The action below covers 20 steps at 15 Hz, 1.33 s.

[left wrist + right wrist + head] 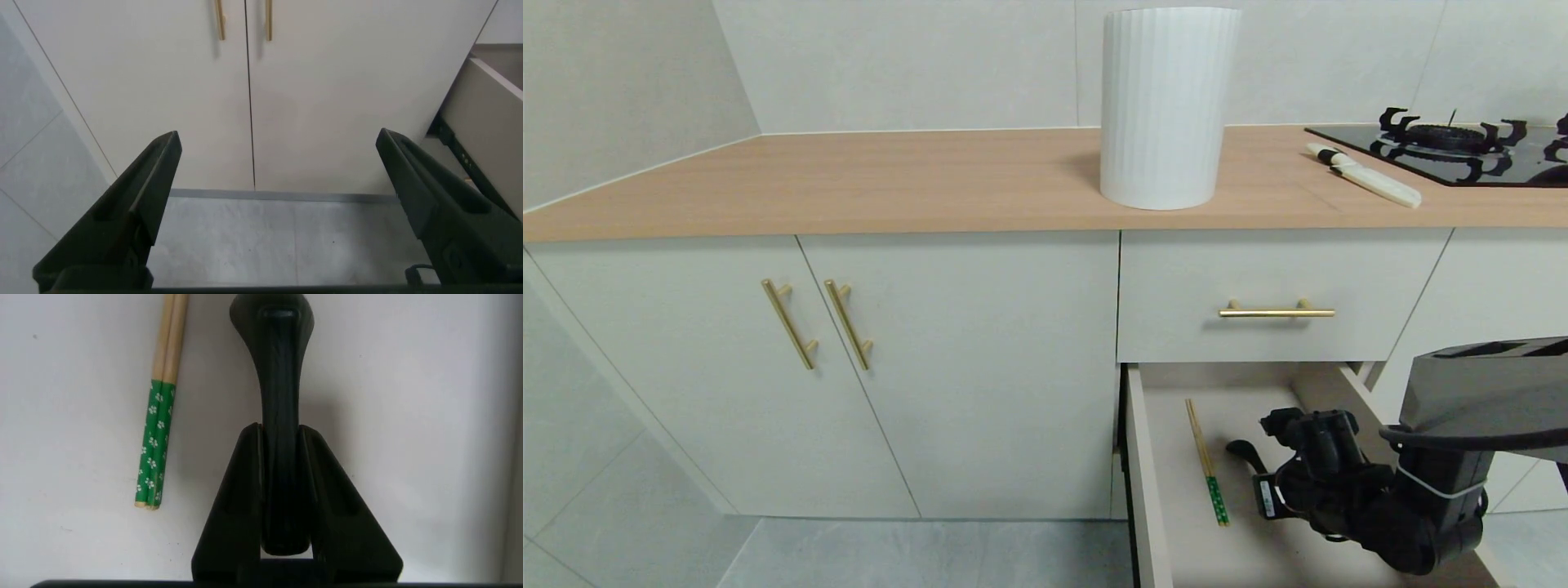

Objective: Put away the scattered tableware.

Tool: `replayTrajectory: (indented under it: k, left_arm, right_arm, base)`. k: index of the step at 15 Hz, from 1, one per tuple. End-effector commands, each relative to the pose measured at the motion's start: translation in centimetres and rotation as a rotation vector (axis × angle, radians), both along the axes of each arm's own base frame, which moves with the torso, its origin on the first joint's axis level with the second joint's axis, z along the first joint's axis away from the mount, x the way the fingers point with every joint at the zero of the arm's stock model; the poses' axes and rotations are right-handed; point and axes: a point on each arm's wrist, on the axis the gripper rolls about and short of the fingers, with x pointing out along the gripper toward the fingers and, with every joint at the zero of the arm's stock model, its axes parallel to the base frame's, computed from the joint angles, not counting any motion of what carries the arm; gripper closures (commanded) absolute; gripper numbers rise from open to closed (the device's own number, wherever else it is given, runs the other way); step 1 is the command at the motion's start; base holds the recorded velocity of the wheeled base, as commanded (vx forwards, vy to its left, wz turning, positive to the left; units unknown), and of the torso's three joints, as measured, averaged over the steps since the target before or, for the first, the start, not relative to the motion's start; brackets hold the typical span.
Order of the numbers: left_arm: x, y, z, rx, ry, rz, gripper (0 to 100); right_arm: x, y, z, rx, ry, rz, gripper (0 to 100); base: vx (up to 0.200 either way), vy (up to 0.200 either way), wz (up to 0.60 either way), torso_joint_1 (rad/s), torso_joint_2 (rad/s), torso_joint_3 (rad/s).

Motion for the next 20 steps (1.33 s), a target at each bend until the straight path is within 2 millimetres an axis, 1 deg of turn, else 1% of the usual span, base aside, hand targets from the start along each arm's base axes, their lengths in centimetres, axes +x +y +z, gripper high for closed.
replayTrajectory:
  k: [1,9,10,18,20]
  left_arm:
    - [0.0,0.0,0.0,0.0,0.0,0.001,0]
    - [0.0,0.0,0.0,0.0,0.0,0.001,0]
    - [0.0,0.0,0.0,0.0,0.0,-0.001,0]
    - [0.0,0.0,0.0,0.0,0.0,0.001,0]
    - [0.0,0.0,0.0,0.0,0.0,-0.001,0]
  right_arm:
    - [-0.03,-0.02,-0.33,-0.003,0.01,0.0,100]
    - [0.01,-0.02,-0.24,-0.005,0.002,-0.005,100]
    - [0.01,-0.03,-0.24,-0.006,0.002,-0.006,0]
    - [-0.03,-0.04,-0.03,-0.004,-0.002,-0.005,0]
    - [-0.19,-0.09,0.6,0.0,-0.014,-0.005,0]
  base:
    - [0.0,0.0,0.0,0.0,0.0,0.0]
    - [0.0,0.0,0.0,0.0,0.0,0.0]
    - [0.0,0.0,0.0,0.0,0.0,0.0]
    - [0.0,0.0,0.0,0.0,0.0,0.0]
    - [0.0,0.0,0.0,0.0,0.0,0.0]
